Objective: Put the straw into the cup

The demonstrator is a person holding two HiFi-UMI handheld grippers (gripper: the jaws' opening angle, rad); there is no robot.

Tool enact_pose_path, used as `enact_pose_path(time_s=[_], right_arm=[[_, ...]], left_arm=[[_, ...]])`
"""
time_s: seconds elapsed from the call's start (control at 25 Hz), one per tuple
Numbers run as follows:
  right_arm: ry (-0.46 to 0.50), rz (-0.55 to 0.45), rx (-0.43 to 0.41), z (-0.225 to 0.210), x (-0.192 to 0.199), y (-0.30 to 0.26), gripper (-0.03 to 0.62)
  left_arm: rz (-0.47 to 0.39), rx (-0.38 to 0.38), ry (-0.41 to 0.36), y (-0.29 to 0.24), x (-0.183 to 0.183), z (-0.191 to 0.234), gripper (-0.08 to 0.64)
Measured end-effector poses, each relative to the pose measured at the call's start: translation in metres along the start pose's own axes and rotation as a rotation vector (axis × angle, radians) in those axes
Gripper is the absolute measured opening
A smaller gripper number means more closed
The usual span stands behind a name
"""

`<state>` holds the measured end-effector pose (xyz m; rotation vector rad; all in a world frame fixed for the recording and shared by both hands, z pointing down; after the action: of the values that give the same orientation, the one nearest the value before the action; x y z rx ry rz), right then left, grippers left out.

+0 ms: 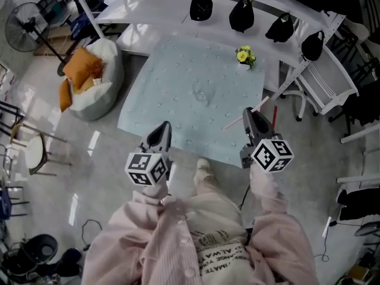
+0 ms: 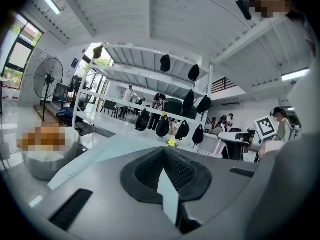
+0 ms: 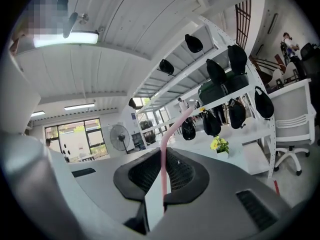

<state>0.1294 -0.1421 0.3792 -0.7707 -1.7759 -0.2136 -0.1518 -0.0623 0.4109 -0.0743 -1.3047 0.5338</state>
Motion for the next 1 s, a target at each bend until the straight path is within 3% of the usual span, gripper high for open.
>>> enact_pose_path(time_s=[0.72, 1.0], right_arm=[[-0.029, 0.056, -0.085, -0.063, -0.038, -0.135, 0.025], [-0.103, 0.041, -0.106, -0.078, -0.048, -0.167, 0.025]], left_arm=[[0.077, -0.074, 0.090, -0.116, -0.015, 0.047, -0.002], [0.090, -0.081, 0.126, -0.140, -0.015, 0.054, -0.002]])
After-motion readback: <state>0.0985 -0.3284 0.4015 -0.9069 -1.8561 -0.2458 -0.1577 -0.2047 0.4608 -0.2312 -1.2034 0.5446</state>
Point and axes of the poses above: the fingertips, and each gripper's own axes: y backward along the fingers, z to its left, x out of its underside, the point moved 4 cm from there along y, backward along the fingers, and after that the axes turned 8 degrees about z, right-handed, at the moved point
